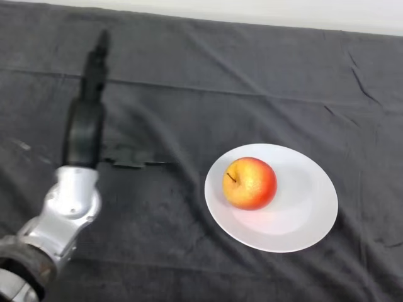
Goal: Move the apple to the plate
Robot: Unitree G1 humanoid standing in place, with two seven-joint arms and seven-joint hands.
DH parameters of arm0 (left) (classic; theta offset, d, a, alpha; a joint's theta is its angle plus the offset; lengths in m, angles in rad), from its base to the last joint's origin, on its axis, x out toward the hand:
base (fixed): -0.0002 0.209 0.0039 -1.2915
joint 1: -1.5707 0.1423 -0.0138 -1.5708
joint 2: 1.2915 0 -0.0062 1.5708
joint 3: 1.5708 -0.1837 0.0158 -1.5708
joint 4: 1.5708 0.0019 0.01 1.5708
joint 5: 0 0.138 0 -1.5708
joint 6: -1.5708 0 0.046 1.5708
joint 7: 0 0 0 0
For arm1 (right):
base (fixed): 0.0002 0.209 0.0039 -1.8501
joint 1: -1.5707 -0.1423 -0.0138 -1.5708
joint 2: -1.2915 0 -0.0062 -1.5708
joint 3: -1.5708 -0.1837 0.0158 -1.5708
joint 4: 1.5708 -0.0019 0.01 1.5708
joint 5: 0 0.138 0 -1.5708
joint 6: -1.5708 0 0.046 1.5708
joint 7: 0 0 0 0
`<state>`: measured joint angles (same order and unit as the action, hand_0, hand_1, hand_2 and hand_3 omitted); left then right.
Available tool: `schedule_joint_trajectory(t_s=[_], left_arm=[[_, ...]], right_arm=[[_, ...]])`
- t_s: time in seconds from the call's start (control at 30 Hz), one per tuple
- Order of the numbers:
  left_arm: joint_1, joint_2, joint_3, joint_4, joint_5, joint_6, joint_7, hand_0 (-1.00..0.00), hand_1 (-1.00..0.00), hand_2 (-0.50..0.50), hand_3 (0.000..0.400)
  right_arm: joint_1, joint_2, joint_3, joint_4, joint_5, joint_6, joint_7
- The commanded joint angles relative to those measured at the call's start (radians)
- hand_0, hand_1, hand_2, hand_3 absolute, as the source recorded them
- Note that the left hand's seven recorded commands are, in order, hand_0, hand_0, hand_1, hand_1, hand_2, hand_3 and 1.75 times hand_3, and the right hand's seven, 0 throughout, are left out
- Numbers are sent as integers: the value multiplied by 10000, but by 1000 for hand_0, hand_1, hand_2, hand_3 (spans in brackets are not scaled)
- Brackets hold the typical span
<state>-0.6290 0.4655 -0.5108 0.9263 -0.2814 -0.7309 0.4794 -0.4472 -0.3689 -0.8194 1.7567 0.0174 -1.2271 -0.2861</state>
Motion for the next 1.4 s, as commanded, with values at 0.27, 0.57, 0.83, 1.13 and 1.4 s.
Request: schedule_joint_trajectory(t_s=[0.27, 0.57, 0.83, 1.13, 1.4], left_arm=[[569, 851, 1666, 1188, -755, -501, -73, 0, 0, 0, 0], [615, 1833, 3261, 1706, -1579, -185, -579, 0, 0, 0, 0], [905, 2776, 4448, 1659, -1895, -241, -454, 0, 0, 0, 0], [1243, 3409, 5414, 1693, -1814, -640, -41, 0, 0, 0, 0], [1241, 3503, 5845, 1908, -1346, -938, 549, 0, 0, 0, 0]], right_arm=[[1293, 1282, -90, 553, -6, 214, -20], [1292, 1281, -97, 558, -16, 211, -22], [1292, 1279, -105, 561, -25, 209, -24], [1291, 1278, -114, 566, -36, 205, -27], [1291, 1276, -123, 571, -47, 201, -29]])
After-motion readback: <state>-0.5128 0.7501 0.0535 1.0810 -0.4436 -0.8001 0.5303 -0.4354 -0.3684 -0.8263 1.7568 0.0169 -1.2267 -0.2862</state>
